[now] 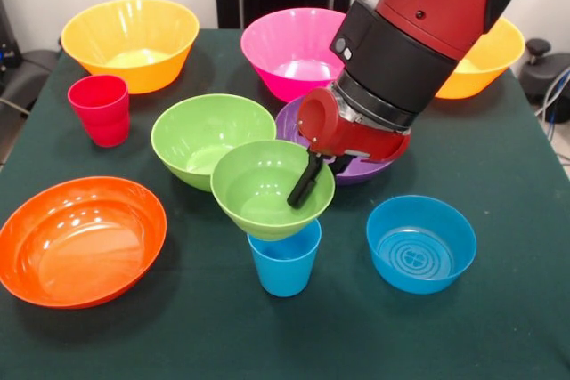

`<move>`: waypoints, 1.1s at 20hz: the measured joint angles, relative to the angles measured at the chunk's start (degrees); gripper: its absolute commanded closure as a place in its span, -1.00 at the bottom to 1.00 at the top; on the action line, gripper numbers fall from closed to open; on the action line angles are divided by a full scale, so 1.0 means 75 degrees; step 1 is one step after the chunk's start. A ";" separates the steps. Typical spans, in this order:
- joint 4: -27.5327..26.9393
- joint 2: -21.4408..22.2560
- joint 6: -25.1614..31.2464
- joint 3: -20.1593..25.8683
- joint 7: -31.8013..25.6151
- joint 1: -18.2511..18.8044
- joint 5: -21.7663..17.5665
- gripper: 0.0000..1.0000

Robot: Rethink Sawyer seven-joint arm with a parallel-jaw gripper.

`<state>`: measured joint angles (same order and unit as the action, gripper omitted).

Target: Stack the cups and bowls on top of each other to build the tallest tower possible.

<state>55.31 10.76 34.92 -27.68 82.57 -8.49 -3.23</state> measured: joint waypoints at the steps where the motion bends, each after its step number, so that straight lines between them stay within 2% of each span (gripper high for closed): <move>1: 0.0011 -0.0002 -0.0013 0.0000 0.0000 0.0000 0.0000 1.00; 22: 0.0128 -0.0037 -0.0071 0.0000 0.0056 0.0000 0.0000 1.00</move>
<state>56.27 10.49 34.38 -27.68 83.00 -8.49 -3.23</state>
